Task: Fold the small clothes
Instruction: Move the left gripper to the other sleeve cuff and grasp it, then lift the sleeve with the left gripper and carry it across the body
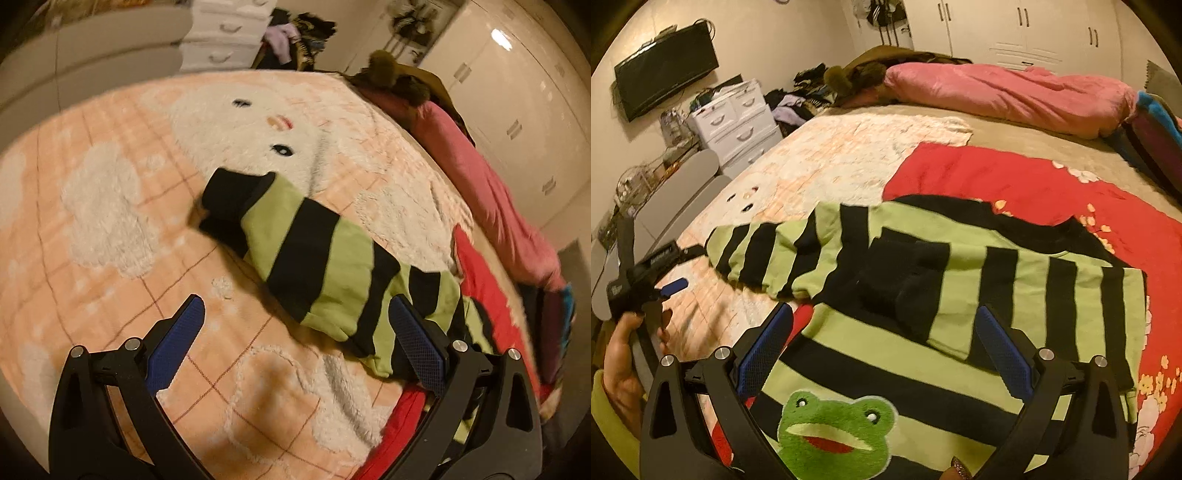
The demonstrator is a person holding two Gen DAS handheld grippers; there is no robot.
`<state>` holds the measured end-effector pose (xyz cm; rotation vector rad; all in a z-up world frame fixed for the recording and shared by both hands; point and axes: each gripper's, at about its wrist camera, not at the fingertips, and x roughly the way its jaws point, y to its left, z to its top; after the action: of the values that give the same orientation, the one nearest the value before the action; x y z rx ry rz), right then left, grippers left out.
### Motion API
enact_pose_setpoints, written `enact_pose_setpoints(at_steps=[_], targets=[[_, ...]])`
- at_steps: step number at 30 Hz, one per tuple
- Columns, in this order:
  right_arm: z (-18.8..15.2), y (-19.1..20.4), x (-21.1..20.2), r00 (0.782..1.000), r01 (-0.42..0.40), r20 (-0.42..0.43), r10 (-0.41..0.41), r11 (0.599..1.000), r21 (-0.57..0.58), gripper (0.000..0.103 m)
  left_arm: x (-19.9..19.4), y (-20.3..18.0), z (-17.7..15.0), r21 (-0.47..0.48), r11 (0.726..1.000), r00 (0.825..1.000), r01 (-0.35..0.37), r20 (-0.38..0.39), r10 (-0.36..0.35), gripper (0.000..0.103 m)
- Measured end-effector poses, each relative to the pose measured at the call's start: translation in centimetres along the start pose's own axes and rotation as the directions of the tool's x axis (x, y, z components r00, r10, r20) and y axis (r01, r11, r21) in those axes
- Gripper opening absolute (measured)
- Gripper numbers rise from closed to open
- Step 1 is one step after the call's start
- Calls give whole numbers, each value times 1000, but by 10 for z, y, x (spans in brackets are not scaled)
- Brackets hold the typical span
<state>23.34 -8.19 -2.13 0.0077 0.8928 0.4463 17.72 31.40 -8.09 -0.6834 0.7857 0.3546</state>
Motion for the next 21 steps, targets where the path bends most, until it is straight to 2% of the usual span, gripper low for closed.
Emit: enact_pose_setpoints(at_steps=[6,7,9,11,13,16,17,21], targets=[[-6,9,3,1000,-4,-16,3,1000,-22,99,7,28,9,-144,988,998,62,34,-58,92],[-7,9,3,1000,-3,-19,3,1000,-23,99,12,31,10,-166,982,996,92,32,-87,88],[-8,10,4,1000,-3,-24,2,1000,-25,99,21,32,11,-180,977,993,116,23,-113,75],[-9,10,5,1000,-6,-30,5,1000,-25,99,34,36,7,-230,960,986,161,5,-164,62],[-10,9,6,999,-15,-42,14,1000,-15,99,47,39,4,-273,945,981,182,-15,-193,61],[-12,8,6,999,-17,-48,16,1000,-6,99,60,37,4,-283,941,979,188,-21,-202,64],[-13,8,6,999,-15,-50,15,1000,-4,99,62,36,5,-284,939,979,193,-12,-205,67],[-16,3,6,998,-6,-62,7,1000,11,99,69,37,12,-293,933,977,210,30,-211,68]])
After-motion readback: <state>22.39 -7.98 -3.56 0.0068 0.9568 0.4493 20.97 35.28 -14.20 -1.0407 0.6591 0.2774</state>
